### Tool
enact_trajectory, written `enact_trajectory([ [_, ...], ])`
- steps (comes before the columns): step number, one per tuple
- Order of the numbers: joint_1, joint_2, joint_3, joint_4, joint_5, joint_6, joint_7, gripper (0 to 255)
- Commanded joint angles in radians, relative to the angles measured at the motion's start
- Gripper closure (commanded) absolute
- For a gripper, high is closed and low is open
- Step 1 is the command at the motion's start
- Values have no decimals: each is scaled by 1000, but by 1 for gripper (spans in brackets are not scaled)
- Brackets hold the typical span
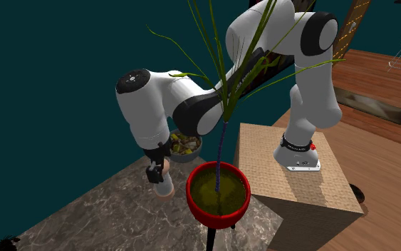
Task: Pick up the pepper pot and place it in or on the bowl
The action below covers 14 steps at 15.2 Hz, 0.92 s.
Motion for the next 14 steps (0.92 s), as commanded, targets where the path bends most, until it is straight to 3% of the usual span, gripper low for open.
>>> enact_trajectory([
  [1,0,0,0,-2,0,2,0,0],
  [5,0,0,0,-1,0,1,0,0],
  [6,0,0,0,-1,0,1,0,255],
  [14,0,-1,0,-2,0,2,0,255],
])
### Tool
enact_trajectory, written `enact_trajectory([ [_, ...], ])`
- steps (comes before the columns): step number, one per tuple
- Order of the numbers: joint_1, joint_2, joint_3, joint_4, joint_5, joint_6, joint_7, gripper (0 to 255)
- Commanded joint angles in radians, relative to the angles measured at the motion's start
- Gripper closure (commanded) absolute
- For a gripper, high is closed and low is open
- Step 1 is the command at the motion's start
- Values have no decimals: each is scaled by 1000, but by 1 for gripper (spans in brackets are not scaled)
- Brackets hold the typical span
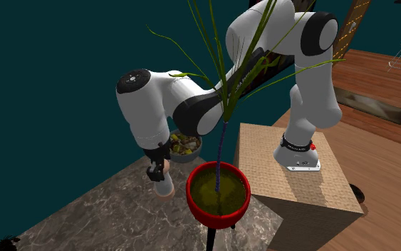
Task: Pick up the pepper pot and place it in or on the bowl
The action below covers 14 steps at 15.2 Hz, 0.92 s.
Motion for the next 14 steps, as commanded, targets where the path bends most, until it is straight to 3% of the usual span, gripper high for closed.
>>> enact_trajectory([
  [1,0,1,0,0,0,0,0,255],
  [14,3,-39,12,121,28,-154,-33,255],
])
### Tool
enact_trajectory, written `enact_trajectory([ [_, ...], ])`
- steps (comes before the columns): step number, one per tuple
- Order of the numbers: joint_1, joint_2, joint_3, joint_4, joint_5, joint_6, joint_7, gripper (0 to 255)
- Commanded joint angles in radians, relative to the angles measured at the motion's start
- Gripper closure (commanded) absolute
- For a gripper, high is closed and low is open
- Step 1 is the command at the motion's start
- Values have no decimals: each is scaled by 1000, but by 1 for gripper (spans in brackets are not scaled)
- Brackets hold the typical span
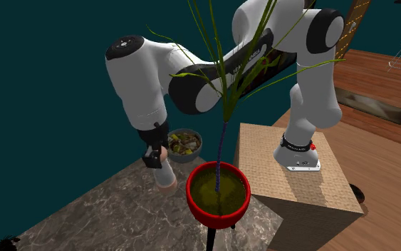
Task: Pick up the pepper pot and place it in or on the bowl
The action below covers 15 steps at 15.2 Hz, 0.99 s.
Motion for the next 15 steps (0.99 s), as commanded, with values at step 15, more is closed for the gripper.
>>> enact_trajectory([
  [15,26,5,7,225,4,-217,-29,255],
])
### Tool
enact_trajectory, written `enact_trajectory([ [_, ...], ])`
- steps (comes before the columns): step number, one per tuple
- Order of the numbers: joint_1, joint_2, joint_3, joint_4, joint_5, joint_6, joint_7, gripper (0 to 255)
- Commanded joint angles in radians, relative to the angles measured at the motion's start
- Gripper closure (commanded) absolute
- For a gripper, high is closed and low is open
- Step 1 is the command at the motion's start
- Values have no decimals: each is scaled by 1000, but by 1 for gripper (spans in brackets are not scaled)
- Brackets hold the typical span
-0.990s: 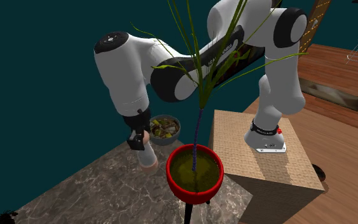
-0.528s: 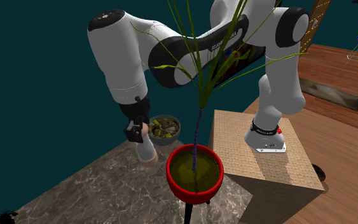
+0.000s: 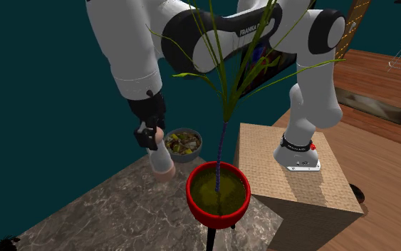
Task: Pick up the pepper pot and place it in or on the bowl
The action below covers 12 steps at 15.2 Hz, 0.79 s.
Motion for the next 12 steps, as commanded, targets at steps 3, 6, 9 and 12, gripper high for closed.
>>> enact_trajectory([
  [3,11,10,1,70,-4,-60,-6,255],
  [6,-8,-18,-1,61,7,-74,-27,255],
  [9,-74,-113,-12,-31,47,-58,-92,255],
  [12,-132,-198,-32,-104,83,-51,-163,255],
])
